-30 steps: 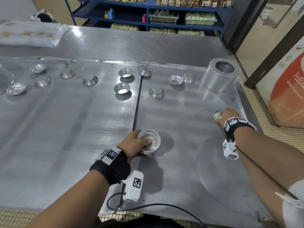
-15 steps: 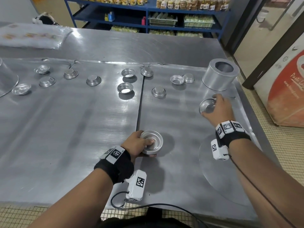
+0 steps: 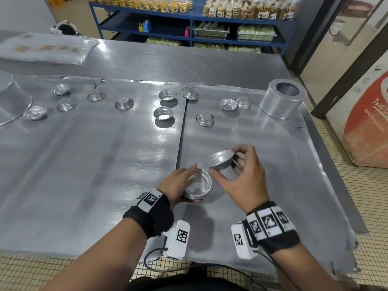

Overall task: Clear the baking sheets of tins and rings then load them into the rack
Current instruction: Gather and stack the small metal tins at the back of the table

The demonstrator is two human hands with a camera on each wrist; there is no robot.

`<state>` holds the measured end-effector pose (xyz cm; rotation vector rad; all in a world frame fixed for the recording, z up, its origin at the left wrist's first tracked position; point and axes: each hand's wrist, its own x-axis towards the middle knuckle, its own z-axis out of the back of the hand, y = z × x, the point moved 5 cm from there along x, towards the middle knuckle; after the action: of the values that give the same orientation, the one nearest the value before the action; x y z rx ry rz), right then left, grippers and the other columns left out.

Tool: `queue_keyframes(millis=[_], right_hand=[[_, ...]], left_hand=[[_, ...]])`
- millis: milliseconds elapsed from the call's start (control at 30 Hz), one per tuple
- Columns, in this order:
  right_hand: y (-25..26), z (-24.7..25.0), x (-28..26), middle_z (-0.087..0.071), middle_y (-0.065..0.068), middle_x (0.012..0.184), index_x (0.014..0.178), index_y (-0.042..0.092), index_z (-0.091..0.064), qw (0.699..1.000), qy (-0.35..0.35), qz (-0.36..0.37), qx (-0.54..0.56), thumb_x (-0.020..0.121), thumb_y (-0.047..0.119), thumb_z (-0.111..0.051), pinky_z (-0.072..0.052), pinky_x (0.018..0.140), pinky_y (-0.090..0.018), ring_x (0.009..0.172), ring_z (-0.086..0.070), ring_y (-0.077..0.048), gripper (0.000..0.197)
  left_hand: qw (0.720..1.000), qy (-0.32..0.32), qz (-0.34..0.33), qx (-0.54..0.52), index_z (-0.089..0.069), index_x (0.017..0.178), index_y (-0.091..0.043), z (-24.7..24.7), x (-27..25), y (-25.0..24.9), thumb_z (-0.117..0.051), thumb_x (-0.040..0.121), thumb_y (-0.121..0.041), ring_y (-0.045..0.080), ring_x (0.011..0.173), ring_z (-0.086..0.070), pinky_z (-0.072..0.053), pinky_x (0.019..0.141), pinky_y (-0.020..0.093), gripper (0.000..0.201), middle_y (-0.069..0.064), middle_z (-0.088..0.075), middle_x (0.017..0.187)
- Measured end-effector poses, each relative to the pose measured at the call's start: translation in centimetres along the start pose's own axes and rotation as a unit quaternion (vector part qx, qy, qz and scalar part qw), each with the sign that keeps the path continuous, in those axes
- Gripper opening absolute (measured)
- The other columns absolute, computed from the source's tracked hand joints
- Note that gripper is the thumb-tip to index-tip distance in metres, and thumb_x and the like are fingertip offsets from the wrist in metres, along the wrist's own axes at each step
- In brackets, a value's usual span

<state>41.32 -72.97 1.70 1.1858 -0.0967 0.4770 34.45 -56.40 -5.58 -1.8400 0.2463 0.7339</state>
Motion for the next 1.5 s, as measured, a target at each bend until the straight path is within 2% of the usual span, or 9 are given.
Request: queue_keyframes(millis=[267,400,567,967,1033,1133,1233,1433,1500], right_hand=[[-1.0,-2.7,-3.8,-0.063,0.013,0.12,0.105,0.026,-0.049,0.997,0.065,-0.037,0.027,0.063,0.021,-0.092,-0.057,0.09,-0.026,0.107,-0.065,0.001,0.06],[-1.7,-3.4,-4.1,-0.063,0.015,0.126,0.101,0.029,-0.049,0.994,0.093,-0.053,0.024,0.064,0.024,-0.091,-0.057,0.092,-0.029,0.109,-0.065,-0.001,0.056],[-2.6,-4.3,-4.3,-0.055,0.014,0.14,0.101,0.032,-0.049,0.988,0.131,-0.078,0.031,0.064,0.03,-0.087,-0.054,0.097,-0.029,0.116,-0.061,0.001,0.053],[-2.9,-5.4,-2.7,-0.061,0.026,0.115,0.133,0.026,-0.053,0.956,0.268,-0.113,0.027,0.066,0.026,-0.092,-0.043,0.098,-0.01,0.111,-0.057,0.015,0.077],[-2.8,-5.9,-2.1,-0.062,0.023,0.117,0.13,0.027,-0.055,0.945,0.301,-0.122,0.044,0.066,0.016,-0.091,-0.043,0.099,-0.01,0.114,-0.057,0.013,0.075],[-2.7,-7.0,-0.4,-0.064,0.016,0.118,0.122,0.033,-0.058,0.928,0.344,-0.13,0.054,0.068,0.003,-0.085,-0.046,0.099,-0.015,0.114,-0.061,0.005,0.067],[-2.9,-9.1,1.9,-0.07,0.009,0.11,0.117,0.028,-0.065,0.92,0.376,-0.112,-0.004,0.073,-0.004,-0.071,-0.054,0.091,-0.021,0.103,-0.067,-0.002,0.055],[-2.6,-14.5,8.0,-0.071,-0.003,0.103,0.118,0.011,-0.068,0.919,0.354,-0.069,-0.156,0.081,0.013,-0.074,-0.056,0.09,-0.027,0.088,-0.069,-0.013,0.037],[-2.9,-16.5,10.5,-0.069,-0.005,0.11,0.121,0.01,-0.066,0.92,0.336,-0.067,-0.19,0.081,0.02,-0.077,-0.053,0.091,-0.025,0.092,-0.067,-0.015,0.043]], left_hand=[[0.998,0.051,0.001,0.031,-0.073,0.115,-0.014,-0.6,-0.8,-0.5,-0.046,0.096,-0.062,0.03,0.093,-0.072,-0.06,0.079,0.044,0.059,0.018,-0.075,0.105],[0.999,0.021,-0.011,0.023,-0.066,0.119,-0.004,-0.2,-0.5,-0.1,-0.069,0.089,-0.041,0.029,0.084,-0.071,-0.06,0.074,0.044,0.048,0.018,-0.074,0.099],[0.999,0.008,-0.016,0.039,-0.062,0.119,-0.003,0.0,-0.3,0.3,-0.067,0.09,-0.008,0.027,0.08,-0.071,-0.058,0.064,0.037,0.03,0.019,-0.072,0.098],[0.998,-0.023,-0.041,0.048,-0.064,0.118,-0.003,1.9,0.5,0.5,-0.064,0.093,-0.004,0.029,0.083,-0.067,-0.058,0.064,0.037,0.025,0.019,-0.069,0.097],[0.997,-0.037,-0.047,0.046,-0.063,0.117,0.0,2.5,0.5,0.2,-0.063,0.093,-0.003,0.03,0.081,-0.066,-0.057,0.061,0.039,0.024,0.02,-0.067,0.094],[0.996,-0.064,-0.054,0.036,-0.06,0.117,0.007,3.7,0.3,-0.3,-0.064,0.092,0.0,0.036,0.083,-0.064,-0.056,0.078,0.057,0.027,0.025,-0.066,0.096],[0.996,-0.081,-0.045,0.003,-0.058,0.118,0.009,5.3,0.0,-0.8,-0.061,0.093,0.003,0.035,0.072,-0.065,-0.059,0.06,0.048,0.026,0.026,-0.063,0.096],[0.992,-0.121,-0.043,-0.015,-0.061,0.117,0.003,9.9,-0.2,-2.3,-0.062,0.092,0.003,0.034,0.086,-0.066,-0.06,0.076,0.056,0.025,0.022,-0.066,0.098],[0.991,-0.127,-0.038,-0.028,-0.061,0.116,0.003,11.6,-0.4,-2.9,-0.062,0.093,0.003,0.033,0.085,-0.067,-0.062,0.067,0.052,0.024,0.021,-0.066,0.098]])
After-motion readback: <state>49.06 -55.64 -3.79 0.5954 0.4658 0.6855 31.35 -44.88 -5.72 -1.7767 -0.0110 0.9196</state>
